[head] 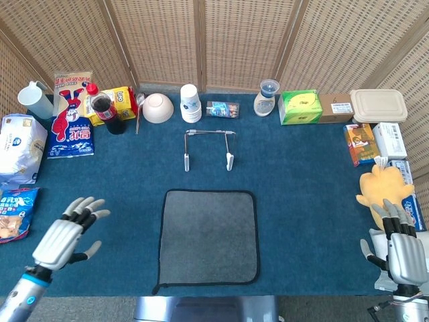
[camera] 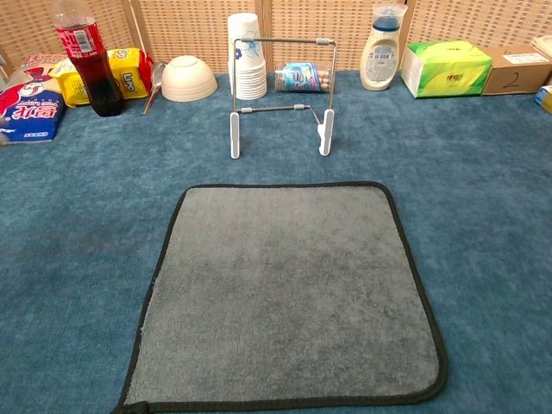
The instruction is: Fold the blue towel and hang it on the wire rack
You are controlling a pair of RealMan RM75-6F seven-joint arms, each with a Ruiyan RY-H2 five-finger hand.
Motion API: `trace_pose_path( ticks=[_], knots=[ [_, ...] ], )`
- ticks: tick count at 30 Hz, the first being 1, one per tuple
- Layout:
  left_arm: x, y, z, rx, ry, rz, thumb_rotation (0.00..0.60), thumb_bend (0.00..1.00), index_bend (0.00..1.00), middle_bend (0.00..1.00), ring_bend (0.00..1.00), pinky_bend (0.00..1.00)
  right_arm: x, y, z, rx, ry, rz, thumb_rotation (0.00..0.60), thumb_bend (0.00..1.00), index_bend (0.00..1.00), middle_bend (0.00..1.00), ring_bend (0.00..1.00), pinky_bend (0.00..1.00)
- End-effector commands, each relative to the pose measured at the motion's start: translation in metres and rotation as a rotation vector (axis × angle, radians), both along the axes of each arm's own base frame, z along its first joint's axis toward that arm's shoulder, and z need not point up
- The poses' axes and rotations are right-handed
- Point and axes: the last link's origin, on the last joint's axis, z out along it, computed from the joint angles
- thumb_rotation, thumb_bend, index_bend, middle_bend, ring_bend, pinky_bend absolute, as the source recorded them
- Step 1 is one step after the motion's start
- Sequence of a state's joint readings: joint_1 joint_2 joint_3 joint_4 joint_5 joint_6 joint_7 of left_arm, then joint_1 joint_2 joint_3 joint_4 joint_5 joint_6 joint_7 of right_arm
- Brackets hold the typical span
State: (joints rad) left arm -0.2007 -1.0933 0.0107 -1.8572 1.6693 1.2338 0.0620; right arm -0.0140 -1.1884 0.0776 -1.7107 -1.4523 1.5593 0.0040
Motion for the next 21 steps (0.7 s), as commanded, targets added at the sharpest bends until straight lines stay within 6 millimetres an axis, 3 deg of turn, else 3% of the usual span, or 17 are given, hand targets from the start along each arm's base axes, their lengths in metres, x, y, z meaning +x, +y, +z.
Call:
trace_pose_path(
  ticks=[1,11,14,21],
  knots=[
    [0.026,0.031,-0.024,-0.124,0.010,-0.096,0.600,0.11,0.22,0.12,0.02,0.00,0.000,0.000,0.000,-0.005,0.006,-0.010,0.600,0.33,0.15,0.07,0.00,0.00],
    [0.070,0.060,-0.072,-0.308,0.026,-0.241,0.600,0.11,0.23,0.11,0.01,0.00,0.003,0.001,0.002,-0.024,0.018,-0.037,0.600,0.32,0.15,0.07,0.00,0.00],
    [0.091,0.062,-0.094,-0.372,0.047,-0.323,0.600,0.11,0.23,0.10,0.00,0.00,0.003,0.002,0.007,-0.042,0.028,-0.048,0.600,0.33,0.15,0.07,0.00,0.00],
    [0.111,0.058,-0.125,-0.421,0.072,-0.396,0.600,0.08,0.19,0.07,0.00,0.00,0.003,0.005,0.009,-0.052,0.029,-0.062,0.600,0.33,0.15,0.07,0.00,0.00]
  ],
)
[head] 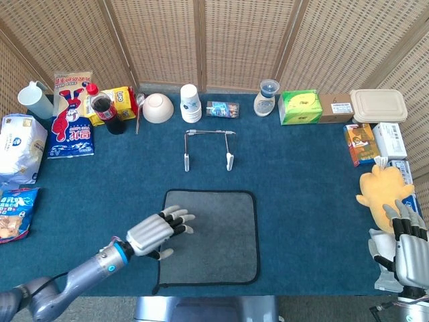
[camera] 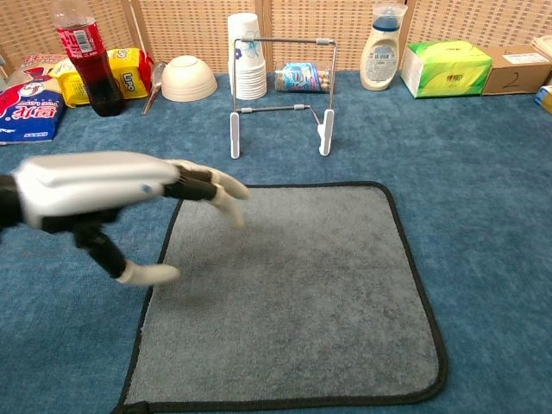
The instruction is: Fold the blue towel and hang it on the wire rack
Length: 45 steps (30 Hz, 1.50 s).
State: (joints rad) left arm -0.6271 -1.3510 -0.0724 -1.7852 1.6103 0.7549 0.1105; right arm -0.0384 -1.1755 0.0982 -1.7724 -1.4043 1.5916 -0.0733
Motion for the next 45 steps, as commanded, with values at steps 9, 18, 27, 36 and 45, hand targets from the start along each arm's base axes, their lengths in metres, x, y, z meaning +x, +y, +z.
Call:
trace_pose_path(
  ticks=[9,18,27,36,45],
  knots=[
    [0.030,-0.024,-0.046,-0.035,0.014,-0.126,0.600,0.05,0.02,0.00,0.00,0.00,-0.004,0.004,0.008,-0.021,0.001,-0.012,0.600,0.33,0.15,0.07,0.00,0.00],
    [0.039,-0.043,-0.064,-0.060,0.010,-0.112,0.600,0.05,0.00,0.00,0.00,0.00,-0.007,0.002,0.010,-0.024,-0.007,-0.006,0.600,0.33,0.15,0.07,0.00,0.00],
    [0.049,-0.050,-0.077,-0.086,0.010,-0.118,0.600,0.05,0.00,0.00,0.00,0.00,-0.013,0.006,0.013,-0.034,-0.009,-0.023,0.600,0.33,0.15,0.07,0.00,0.00],
    [0.051,-0.058,-0.085,-0.096,0.025,-0.118,0.600,0.05,0.00,0.00,0.00,0.00,-0.014,0.004,0.013,-0.028,-0.013,-0.023,0.600,0.33,0.15,0.07,0.00,0.00],
    [0.053,-0.061,-0.092,-0.098,0.037,-0.148,0.600,0.05,0.00,0.00,0.00,0.00,-0.017,0.005,0.014,-0.033,-0.013,-0.035,0.600,0.33,0.15,0.07,0.00,0.00]
  ],
)
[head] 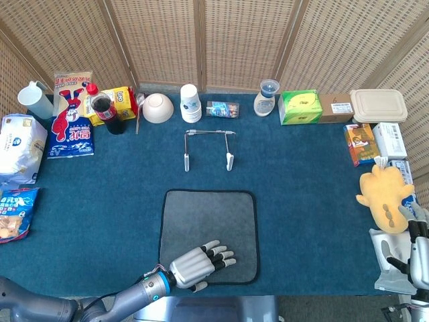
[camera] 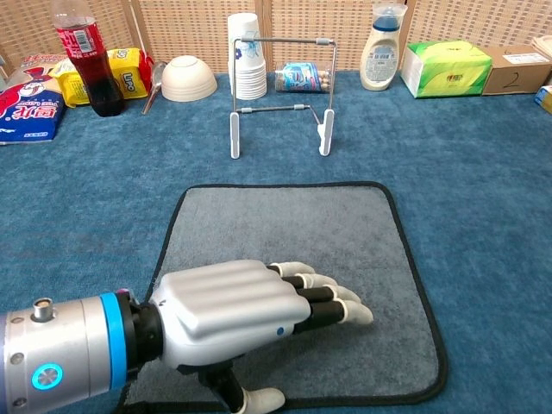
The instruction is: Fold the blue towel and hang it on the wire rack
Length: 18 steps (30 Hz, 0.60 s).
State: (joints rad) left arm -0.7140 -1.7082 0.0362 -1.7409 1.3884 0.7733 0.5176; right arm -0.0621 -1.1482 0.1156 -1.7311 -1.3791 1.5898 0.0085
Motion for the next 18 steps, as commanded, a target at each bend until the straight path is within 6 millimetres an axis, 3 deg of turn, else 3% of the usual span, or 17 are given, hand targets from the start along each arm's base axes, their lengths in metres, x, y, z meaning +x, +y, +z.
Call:
trace_pose_path(
  ticks=[1,18],
  knots=[
    [0.0000,0.0001,-0.0011,-0.004,0.001,0.001,0.600,0.05,0.00,0.00,0.00,0.00,-0.0006,0.0004,0.0002,0.000,0.000,-0.003,0.600,0.33,0.15,0.07,0.00,0.00],
    [0.0038,-0.0057,-0.0078,-0.005,-0.004,-0.017,0.600,0.04,0.00,0.00,0.00,0.00,-0.0023,0.0004,0.0004,0.001,-0.002,-0.011,0.600,0.33,0.15,0.07,0.00,0.00]
  ],
)
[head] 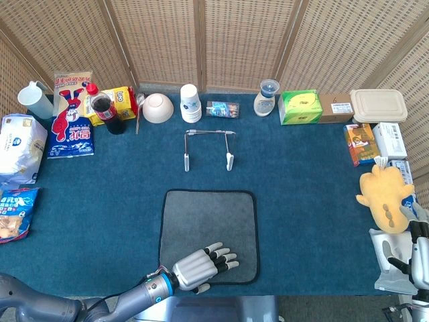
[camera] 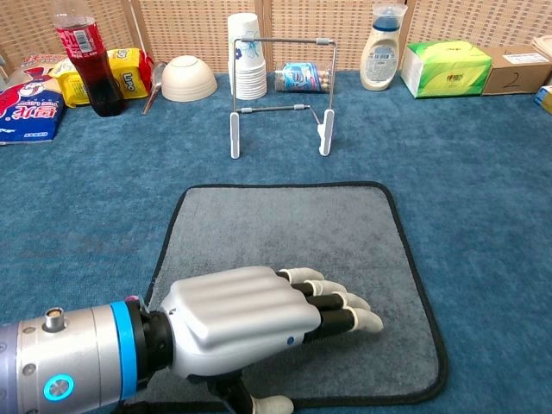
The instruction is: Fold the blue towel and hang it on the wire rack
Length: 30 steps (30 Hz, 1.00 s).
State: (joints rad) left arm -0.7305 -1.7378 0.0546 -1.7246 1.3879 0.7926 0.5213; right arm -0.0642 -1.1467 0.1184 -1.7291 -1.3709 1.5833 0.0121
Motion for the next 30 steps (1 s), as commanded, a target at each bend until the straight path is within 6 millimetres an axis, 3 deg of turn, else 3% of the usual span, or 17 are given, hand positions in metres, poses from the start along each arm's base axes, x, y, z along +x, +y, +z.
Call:
trace_pose_path(
  ticks=[1,30],
  knots=[
    [0.000,-0.001,-0.002,0.001,0.003,-0.003,0.600,0.04,0.00,0.00,0.00,0.00,-0.001,0.000,0.000,0.001,-0.001,-0.001,0.600,0.33,0.15,0.07,0.00,0.00],
    [0.006,0.008,-0.009,0.136,0.003,-0.037,0.600,0.04,0.00,0.00,0.00,0.00,-0.004,0.002,0.002,-0.003,-0.004,-0.008,0.600,0.33,0.15,0.07,0.00,0.00]
  ],
)
